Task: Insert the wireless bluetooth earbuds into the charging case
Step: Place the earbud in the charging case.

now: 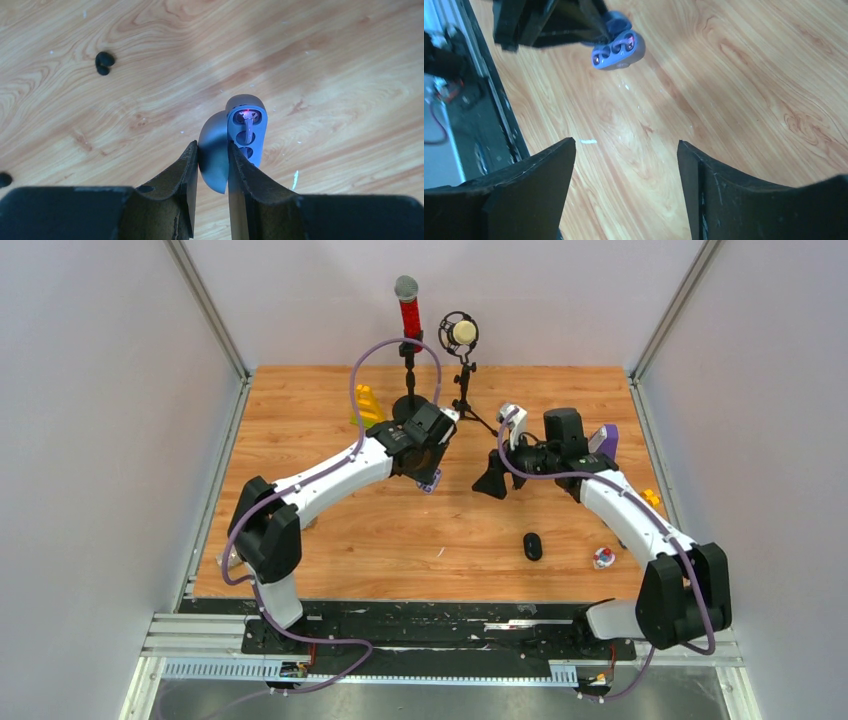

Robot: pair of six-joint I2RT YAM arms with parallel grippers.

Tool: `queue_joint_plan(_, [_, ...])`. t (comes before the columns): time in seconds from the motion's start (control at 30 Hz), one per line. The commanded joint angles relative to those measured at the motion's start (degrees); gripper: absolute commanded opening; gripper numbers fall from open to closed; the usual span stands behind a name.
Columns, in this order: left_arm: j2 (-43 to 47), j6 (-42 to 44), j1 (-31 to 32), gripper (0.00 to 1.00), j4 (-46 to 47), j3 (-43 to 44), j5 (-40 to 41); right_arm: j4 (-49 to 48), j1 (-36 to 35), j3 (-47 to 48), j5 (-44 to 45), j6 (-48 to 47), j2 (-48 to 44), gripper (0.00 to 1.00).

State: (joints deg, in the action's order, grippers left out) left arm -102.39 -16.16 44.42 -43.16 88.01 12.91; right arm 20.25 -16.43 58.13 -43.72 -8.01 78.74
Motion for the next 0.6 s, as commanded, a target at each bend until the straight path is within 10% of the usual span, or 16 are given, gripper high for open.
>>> queue_joint_plan(0.0, [3.8, 5.4, 1.8, 0.00, 2.1, 0.7, -4.1, 0.3, -0.3, -3.6, -4.7, -18.1, -3.5, 0.77])
queue_joint_plan(0.57, [10.3, 17.6, 3.6, 0.00, -1.6, -0.4, -34.9, -8.4, -0.3, -19.1, -22.5, -40.5, -13.7, 0.80])
